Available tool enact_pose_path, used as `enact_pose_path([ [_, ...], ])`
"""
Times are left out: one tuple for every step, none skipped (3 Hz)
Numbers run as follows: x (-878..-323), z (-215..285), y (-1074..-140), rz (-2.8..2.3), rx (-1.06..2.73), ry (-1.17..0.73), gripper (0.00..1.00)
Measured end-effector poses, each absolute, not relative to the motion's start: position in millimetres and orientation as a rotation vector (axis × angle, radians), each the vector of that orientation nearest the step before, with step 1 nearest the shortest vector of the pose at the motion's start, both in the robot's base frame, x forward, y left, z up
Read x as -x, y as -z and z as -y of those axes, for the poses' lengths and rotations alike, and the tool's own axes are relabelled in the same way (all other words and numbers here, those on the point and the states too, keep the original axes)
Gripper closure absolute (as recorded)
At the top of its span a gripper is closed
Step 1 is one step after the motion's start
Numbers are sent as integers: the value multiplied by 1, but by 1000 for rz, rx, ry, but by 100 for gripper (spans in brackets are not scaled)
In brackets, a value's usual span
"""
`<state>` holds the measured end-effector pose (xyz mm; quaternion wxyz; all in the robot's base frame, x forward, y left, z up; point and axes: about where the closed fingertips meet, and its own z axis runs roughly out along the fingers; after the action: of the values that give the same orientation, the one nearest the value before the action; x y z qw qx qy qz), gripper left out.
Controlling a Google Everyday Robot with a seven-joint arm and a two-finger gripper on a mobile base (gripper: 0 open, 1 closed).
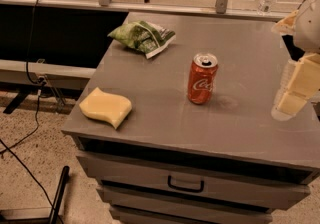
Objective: Pick coke can
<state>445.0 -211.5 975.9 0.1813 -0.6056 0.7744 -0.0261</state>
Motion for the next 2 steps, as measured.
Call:
enact_pose_path([
  [-459, 198, -974, -2097, 1689, 12, 0],
  [-481, 171, -965, -2013, 1691, -77, 0],
])
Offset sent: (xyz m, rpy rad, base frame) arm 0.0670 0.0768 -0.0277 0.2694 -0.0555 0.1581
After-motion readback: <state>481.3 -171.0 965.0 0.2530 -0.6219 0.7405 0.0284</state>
